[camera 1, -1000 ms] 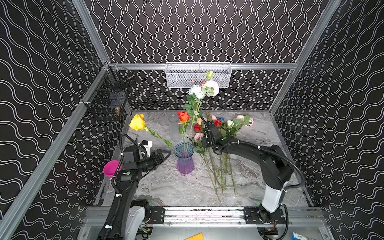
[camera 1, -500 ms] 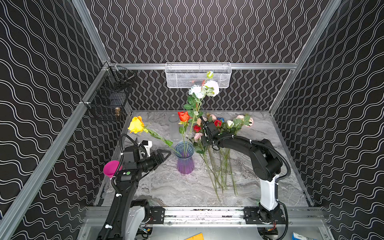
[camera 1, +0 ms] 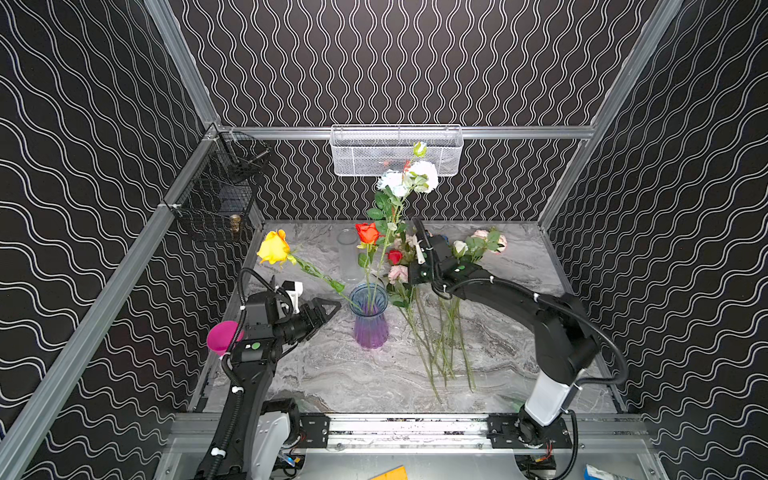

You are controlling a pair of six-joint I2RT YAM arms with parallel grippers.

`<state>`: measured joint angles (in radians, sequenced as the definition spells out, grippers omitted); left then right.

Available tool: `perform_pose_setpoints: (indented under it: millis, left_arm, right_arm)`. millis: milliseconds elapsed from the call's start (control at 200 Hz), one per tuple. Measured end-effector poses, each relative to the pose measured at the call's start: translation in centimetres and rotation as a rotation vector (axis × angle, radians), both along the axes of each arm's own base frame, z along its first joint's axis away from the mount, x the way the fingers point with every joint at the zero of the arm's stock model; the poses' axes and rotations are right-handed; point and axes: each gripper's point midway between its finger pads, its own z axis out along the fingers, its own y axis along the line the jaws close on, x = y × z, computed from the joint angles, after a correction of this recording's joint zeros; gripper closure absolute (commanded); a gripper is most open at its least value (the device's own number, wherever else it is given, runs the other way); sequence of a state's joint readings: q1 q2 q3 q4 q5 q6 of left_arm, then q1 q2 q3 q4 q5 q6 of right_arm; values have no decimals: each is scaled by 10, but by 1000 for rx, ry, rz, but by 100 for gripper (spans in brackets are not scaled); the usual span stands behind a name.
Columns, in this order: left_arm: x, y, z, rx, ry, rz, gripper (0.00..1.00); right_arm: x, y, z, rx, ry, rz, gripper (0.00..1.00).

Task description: Arrange the flowers into the vase

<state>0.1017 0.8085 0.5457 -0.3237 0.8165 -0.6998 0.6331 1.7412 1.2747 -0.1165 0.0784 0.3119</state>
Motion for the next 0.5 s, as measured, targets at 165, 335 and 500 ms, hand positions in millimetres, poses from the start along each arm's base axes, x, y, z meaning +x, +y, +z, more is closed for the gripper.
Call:
perform_pose_setpoints:
  millis: [165,335,500]
  left_arm:
    - [0,1,1,-4,-3,3,14]
    - [-1,1,6,-9,-24,-3,13]
    - [-4,3,21,12,-88,12,13]
  right_arm:
    - [-33,-12,30,182,-43,-10,100]
    - [-66,-44,54,309,-136,-69,100]
    - [-98,-88,96,425,-325,-148,100]
